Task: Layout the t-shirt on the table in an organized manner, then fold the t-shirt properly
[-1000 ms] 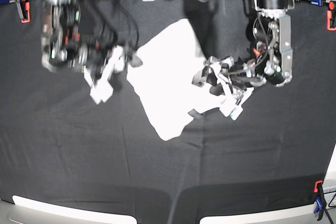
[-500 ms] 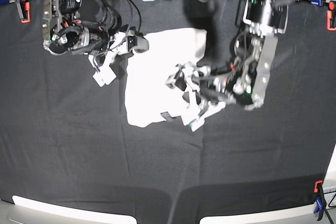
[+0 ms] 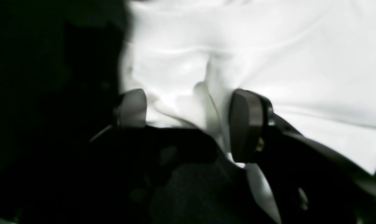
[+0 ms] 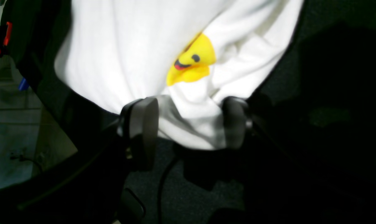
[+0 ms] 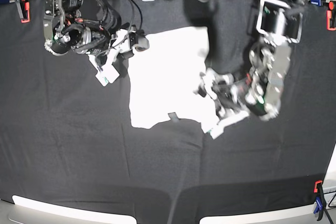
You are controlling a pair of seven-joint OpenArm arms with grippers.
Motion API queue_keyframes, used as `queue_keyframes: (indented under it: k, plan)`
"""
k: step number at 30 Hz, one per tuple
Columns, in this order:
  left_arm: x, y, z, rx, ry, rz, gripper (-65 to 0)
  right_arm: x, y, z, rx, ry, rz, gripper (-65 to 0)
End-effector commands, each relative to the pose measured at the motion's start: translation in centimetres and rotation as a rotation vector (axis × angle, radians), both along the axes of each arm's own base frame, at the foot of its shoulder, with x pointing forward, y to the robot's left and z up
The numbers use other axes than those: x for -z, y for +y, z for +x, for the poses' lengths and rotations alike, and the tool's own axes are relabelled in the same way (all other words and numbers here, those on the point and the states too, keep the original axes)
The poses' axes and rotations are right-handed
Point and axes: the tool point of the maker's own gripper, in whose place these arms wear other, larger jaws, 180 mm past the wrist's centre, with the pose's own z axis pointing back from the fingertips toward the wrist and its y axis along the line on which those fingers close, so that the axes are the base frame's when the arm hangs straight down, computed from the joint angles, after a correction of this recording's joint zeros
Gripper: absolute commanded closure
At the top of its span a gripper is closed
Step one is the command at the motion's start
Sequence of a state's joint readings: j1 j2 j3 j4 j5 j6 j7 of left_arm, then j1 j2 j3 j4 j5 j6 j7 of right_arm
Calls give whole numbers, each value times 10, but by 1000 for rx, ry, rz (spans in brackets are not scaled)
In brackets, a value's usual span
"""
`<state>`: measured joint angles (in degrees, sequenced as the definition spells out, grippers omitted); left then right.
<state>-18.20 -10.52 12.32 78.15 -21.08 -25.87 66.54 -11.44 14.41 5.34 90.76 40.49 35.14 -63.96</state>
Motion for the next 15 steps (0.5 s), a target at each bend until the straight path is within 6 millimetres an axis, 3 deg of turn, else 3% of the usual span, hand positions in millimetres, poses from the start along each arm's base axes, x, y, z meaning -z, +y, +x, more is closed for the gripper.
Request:
queue_keyframes:
  k: [1,6,10,13,15]
  plan:
    - [-22,-4,16,-2,-56,-33,-382,11,-17,-7,-15,36,-100,-329]
    - [-51,-27,15,32,-60,-175,-383,6,-16,-4,-20,16,-101,-329]
    - [-80,-42,10,62,-83,-264,-383,-12,-11,6,-35,-54,-106,-329]
    - [-110,-36,20,23,-193,-280,-383,-30,-7,14,-50,-121,-111,-329]
    - [-125,-20,29,-12,-287,-222,-382,-40,-7,17,-49,-159,-117,-329]
